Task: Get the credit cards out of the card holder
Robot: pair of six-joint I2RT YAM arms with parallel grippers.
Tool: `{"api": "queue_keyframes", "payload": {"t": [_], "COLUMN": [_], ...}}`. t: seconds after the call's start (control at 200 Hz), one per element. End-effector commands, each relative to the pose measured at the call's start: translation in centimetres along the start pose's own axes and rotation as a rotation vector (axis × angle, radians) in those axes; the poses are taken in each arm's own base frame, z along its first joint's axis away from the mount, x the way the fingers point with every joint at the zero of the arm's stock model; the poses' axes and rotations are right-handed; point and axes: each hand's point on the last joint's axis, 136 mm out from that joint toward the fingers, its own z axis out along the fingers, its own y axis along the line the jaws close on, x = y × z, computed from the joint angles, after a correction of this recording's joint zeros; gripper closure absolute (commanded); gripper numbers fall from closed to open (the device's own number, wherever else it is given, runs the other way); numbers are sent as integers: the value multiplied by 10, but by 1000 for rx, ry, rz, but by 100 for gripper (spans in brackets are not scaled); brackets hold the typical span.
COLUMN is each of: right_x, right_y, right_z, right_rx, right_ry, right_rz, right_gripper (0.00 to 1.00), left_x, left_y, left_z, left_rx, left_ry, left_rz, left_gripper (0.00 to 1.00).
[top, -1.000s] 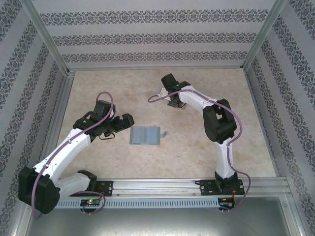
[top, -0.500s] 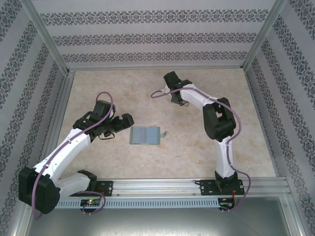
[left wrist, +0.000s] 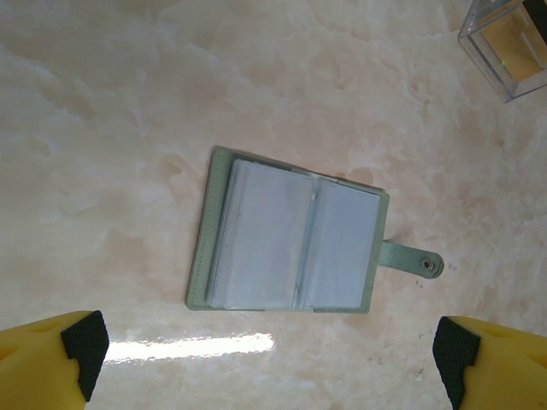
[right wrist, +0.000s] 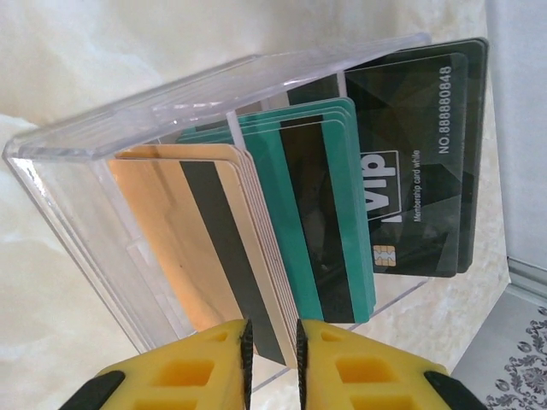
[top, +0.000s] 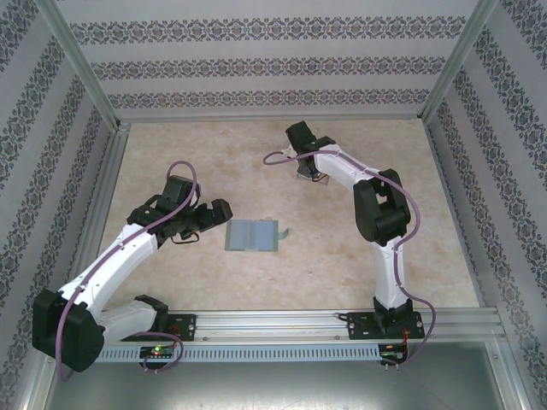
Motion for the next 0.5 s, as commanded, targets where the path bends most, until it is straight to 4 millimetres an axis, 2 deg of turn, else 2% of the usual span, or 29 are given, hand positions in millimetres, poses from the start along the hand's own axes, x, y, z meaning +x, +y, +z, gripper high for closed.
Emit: {"api": "queue_keyframes", "payload": {"t": [0.0,0.12,0.25,0.4,0.495], "right_x": [-8,-8,-7,-8,-3], "right_y": [-25,-19,3,53,91], "right_z": [-42,-72,-109,-148,-158], "right_rx": [16,-85,-265,-533,-631], "right_ry": [-97,-165,-251,-293,-257], "right_rz": [157,321,533,683,710], "right_gripper": [76,77,83,84,86], "left_x": [2,5,11,18,22], "left_y": [4,3,2,3,2], "left_z": [-2,4,14,29,40], "left_rx": [3,16,38,49,61], "left_ry": [-3,18,55,102,139], "left_rz": [-18,-18,-23,-41,-49], "left_gripper": [0,1,11,26,39]}}
